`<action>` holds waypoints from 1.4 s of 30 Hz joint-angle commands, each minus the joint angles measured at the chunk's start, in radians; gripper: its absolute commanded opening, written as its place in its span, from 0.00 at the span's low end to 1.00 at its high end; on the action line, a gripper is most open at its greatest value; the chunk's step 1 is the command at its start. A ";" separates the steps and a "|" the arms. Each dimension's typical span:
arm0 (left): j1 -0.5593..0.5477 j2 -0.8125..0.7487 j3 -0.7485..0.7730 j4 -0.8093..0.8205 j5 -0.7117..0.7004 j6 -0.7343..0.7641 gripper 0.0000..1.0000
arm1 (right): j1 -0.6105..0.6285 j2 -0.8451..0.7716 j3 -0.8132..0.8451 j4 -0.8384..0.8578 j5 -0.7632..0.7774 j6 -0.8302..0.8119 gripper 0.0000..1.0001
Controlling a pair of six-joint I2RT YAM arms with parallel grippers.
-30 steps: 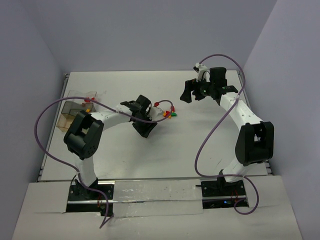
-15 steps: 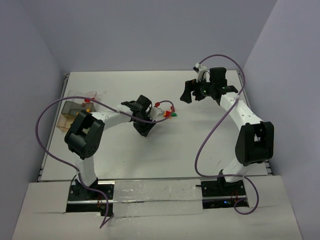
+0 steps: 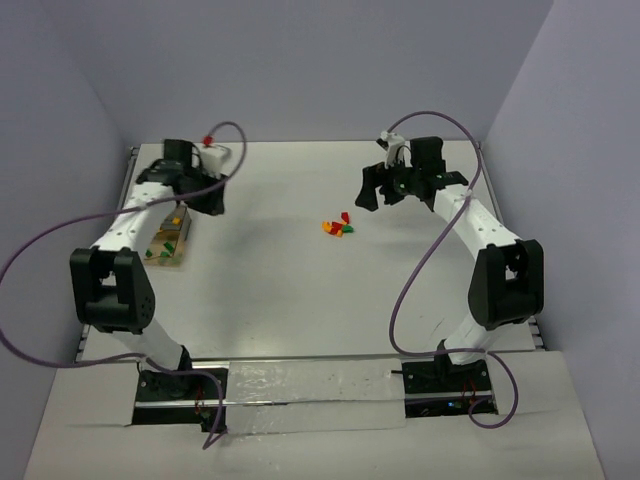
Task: Sort the legos into containers by color
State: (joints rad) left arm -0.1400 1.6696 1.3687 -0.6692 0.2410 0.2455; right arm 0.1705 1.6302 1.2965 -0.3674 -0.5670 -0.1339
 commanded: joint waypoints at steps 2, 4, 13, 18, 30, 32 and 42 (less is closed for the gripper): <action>0.168 0.006 0.122 -0.053 0.008 -0.030 0.08 | 0.034 0.015 0.040 0.006 0.024 -0.027 0.96; 0.254 0.036 0.156 -0.047 -0.002 -0.049 0.08 | 0.040 0.019 0.041 0.007 0.028 -0.029 0.96; 0.359 0.170 0.225 -0.047 -0.068 -0.050 0.11 | 0.050 0.026 0.044 -0.024 0.067 -0.069 0.96; 0.361 0.214 0.217 -0.030 -0.084 -0.060 0.16 | 0.053 0.036 0.049 -0.044 0.085 -0.084 0.95; 0.362 0.203 0.224 -0.056 -0.092 -0.057 0.55 | 0.098 0.101 0.105 -0.085 0.201 -0.108 0.90; 0.362 0.190 0.219 -0.054 -0.094 -0.059 0.56 | 0.111 0.120 0.116 -0.082 0.223 -0.099 0.89; 0.357 0.108 0.210 -0.044 -0.027 -0.097 0.58 | 0.159 0.305 0.244 -0.094 0.307 -0.034 0.66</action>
State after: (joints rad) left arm 0.2173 1.8681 1.5455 -0.7164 0.1663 0.1801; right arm 0.3154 1.8693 1.4613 -0.4595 -0.3078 -0.2084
